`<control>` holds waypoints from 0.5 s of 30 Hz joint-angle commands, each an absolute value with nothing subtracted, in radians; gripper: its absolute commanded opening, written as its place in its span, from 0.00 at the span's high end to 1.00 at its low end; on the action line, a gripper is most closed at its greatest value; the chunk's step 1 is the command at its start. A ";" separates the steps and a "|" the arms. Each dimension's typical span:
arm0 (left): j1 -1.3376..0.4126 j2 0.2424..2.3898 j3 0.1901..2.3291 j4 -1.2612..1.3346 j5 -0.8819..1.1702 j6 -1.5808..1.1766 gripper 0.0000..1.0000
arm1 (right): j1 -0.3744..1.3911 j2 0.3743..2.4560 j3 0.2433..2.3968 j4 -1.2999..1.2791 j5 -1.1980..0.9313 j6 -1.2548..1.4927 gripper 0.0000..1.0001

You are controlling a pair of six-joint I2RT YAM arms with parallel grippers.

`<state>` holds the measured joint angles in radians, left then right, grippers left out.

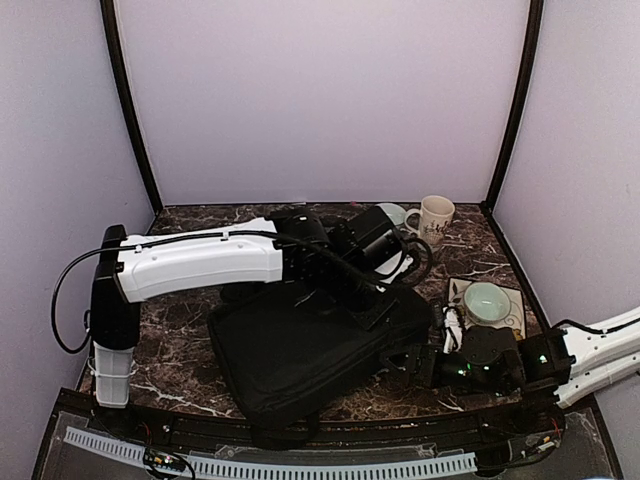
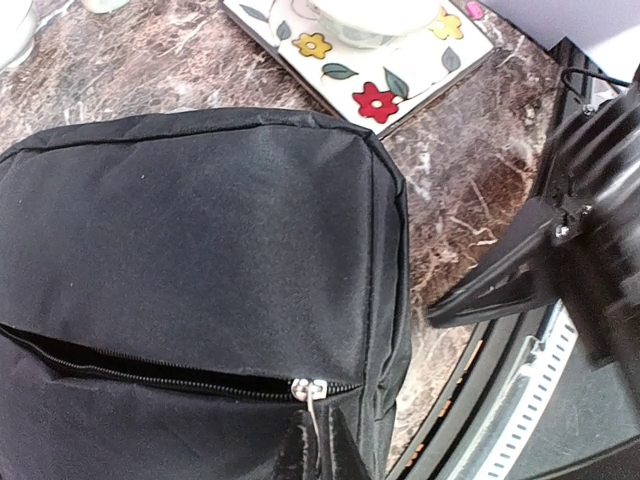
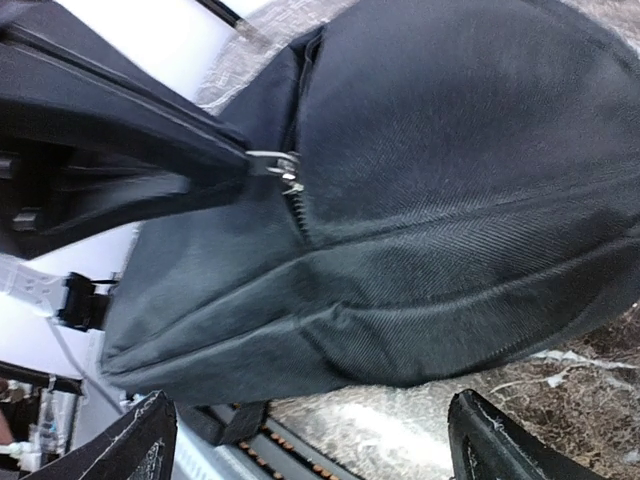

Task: Pack the student bag
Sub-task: Hold the second largest pocket of the student bag.

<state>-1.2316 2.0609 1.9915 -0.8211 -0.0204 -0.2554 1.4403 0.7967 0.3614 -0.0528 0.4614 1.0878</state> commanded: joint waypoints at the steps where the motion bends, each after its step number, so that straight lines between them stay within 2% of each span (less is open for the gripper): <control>1: -1.242 2.028 2.040 -0.718 0.075 -0.277 1.00 | 1.450 0.901 0.415 0.041 0.531 1.125 0.05; 5: -1.262 2.028 2.042 -0.719 0.072 -0.276 1.00 | 1.448 0.938 0.432 0.039 0.646 1.155 0.04; 8: -1.279 2.028 2.042 -0.712 0.082 -0.273 1.00 | 1.445 0.949 0.434 0.034 0.715 1.174 0.09; 10: -1.289 2.027 2.040 -0.708 0.092 -0.272 1.00 | 1.434 0.959 0.430 0.036 0.736 1.182 0.15; 13: -1.313 2.028 2.043 -0.708 0.096 -0.269 1.00 | 1.413 0.970 0.416 0.044 0.728 1.191 0.37; 15: -1.323 2.028 2.046 -0.712 0.096 -0.266 1.00 | 1.402 0.968 0.399 0.052 0.718 1.197 0.59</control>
<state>-1.2667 2.0609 1.9930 -0.7811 0.0116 -0.2699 1.4334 0.9665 0.4015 -0.0048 0.6437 1.1725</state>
